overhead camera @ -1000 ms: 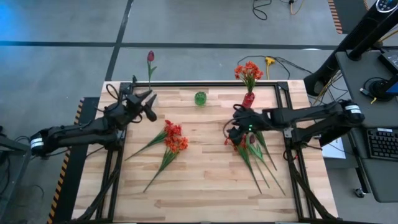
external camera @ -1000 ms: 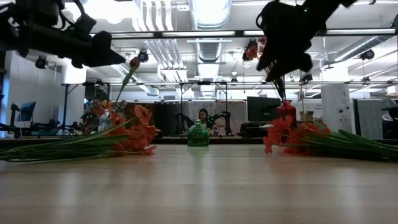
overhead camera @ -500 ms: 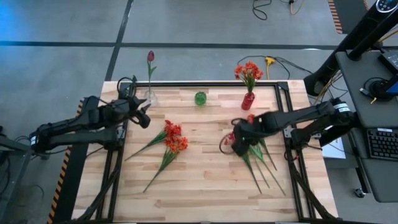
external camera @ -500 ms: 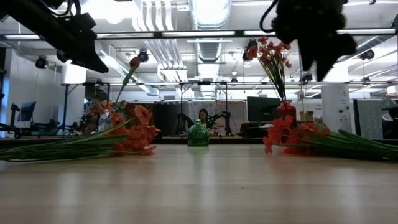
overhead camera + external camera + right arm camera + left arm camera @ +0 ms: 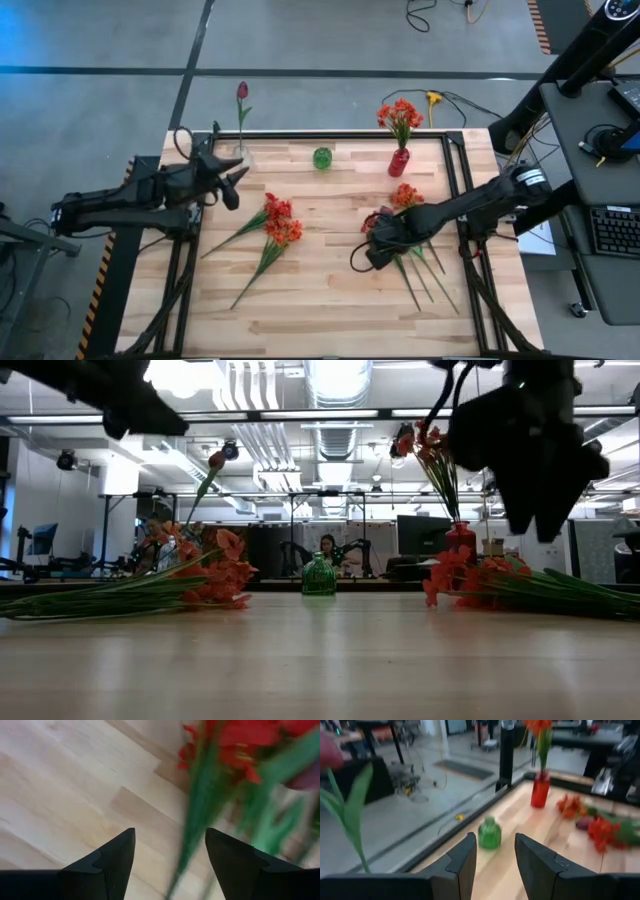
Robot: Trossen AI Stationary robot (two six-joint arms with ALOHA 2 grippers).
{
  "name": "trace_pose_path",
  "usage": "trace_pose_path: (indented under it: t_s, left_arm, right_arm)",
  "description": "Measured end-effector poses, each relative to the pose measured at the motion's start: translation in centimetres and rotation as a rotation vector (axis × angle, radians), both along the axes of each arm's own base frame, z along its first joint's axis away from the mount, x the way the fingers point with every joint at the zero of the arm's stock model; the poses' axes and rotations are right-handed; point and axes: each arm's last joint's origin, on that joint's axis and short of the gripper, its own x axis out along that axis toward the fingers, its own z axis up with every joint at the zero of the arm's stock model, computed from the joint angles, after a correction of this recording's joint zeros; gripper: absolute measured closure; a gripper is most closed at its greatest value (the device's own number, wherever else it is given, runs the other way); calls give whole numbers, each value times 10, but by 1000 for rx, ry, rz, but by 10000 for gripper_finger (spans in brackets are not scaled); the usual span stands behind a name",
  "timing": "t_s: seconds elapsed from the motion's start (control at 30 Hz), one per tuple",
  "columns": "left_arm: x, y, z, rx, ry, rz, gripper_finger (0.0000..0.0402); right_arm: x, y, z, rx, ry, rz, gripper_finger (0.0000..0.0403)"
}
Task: Sort flowers into vase by color
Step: Put the right red flower into the green vase
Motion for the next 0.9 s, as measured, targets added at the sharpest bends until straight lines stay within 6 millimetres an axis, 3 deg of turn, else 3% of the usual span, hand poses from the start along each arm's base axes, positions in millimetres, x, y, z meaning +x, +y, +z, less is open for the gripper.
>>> trace_pose_path:
  t_s: [0.2,0.43,0.57,0.7,0.9]
  left_arm:
    - [5,1,27,98,-25,-18,283]
    - [16,2,13,117,69,-24,283]
    - [18,4,18,132,62,17,283]
    - [19,4,21,135,61,16,283]
    - [19,4,23,142,63,15,283]
  right_arm:
    - [10,3,-32,-28,116,-10,170]
    - [14,2,-48,-36,176,-18,170]
    - [15,-1,-55,-46,198,-19,179]
    - [16,-1,-59,-53,211,-6,220]
    - [16,-2,-56,-57,197,-6,313]
